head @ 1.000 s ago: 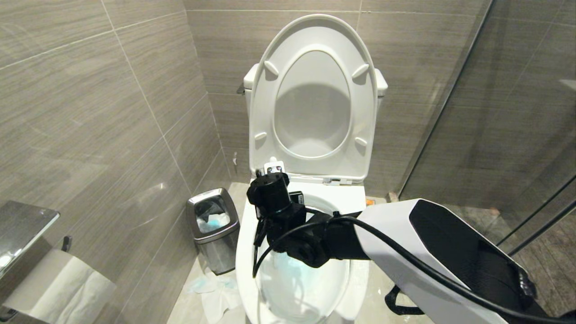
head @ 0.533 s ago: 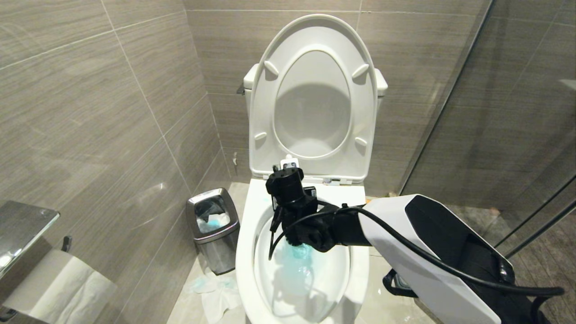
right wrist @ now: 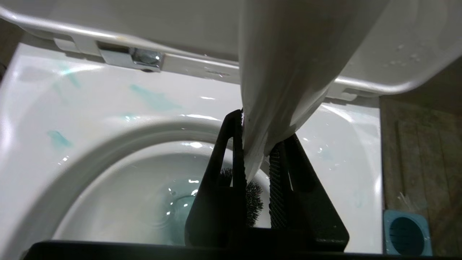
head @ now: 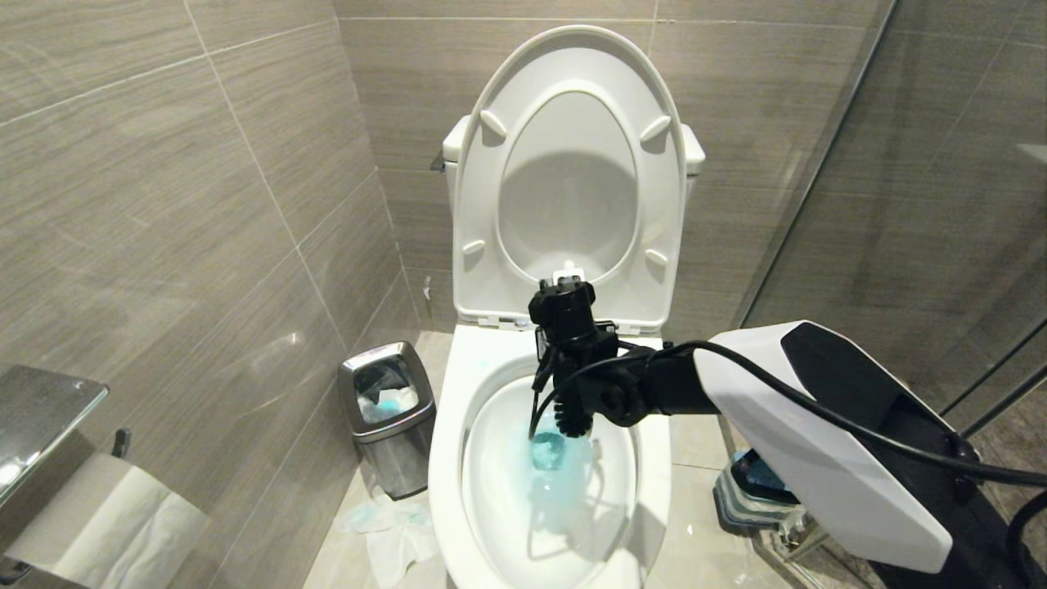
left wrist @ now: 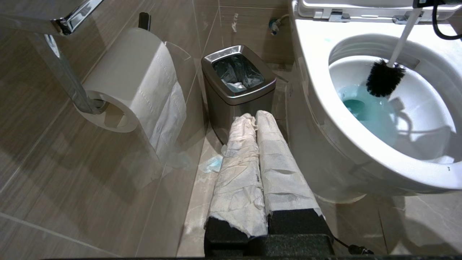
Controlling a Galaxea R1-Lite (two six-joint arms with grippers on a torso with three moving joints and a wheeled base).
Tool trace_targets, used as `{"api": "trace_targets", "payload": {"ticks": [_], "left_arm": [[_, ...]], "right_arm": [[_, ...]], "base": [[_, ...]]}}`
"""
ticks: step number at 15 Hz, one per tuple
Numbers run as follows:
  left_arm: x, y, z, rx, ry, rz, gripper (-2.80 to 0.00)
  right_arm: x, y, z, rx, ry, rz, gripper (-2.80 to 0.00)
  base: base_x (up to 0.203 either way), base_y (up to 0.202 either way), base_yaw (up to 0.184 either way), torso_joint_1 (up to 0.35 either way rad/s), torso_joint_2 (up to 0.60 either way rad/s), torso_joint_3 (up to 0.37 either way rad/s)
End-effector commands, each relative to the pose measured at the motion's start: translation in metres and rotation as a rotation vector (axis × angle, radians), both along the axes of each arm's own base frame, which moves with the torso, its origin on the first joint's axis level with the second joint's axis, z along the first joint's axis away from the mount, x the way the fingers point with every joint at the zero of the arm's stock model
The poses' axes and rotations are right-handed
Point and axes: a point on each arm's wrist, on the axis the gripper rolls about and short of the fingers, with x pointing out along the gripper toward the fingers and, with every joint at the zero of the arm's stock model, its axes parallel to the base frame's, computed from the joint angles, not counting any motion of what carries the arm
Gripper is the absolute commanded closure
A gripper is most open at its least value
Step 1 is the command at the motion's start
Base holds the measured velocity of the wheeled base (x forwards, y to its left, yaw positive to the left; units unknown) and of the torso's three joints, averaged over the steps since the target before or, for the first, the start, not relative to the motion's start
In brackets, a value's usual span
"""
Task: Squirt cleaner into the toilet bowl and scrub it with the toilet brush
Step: Scrub the toilet bowl
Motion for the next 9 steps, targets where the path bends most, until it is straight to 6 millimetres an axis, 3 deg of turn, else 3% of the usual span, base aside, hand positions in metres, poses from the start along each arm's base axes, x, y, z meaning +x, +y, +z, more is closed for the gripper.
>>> {"api": "trace_targets", "payload": {"ticks": [1, 3, 6, 9], "left_arm": [[0.0, 0.0, 0.0, -0.001, 0.002, 0.001, 0.0], [0.0, 0.0, 0.0, -0.001, 0.002, 0.001, 0.0], [0.0, 0.0, 0.0, -0.001, 0.002, 0.001, 0.0], [0.0, 0.0, 0.0, 0.0, 0.002, 0.001, 0.0]], "right_arm": [[-0.013, -0.011, 0.012, -0.009, 0.018, -0.004, 0.0], [-0.03, -0.016, 0.015, -0.013, 0.045, 0.005, 0.0], [-0.07, -0.014, 0.017, 0.005, 0.099, 0.039, 0.0], [-0.109, -0.001, 0.025, 0.043, 0.114, 0.1, 0.0]], "base": [[0.0, 0.0, 0.0, 0.0, 0.0, 0.0], [0.0, 0.0, 0.0, 0.0, 0.0, 0.0], [0.0, 0.0, 0.0, 0.0, 0.0, 0.0], [0.0, 0.0, 0.0, 0.0, 0.0, 0.0]]}}
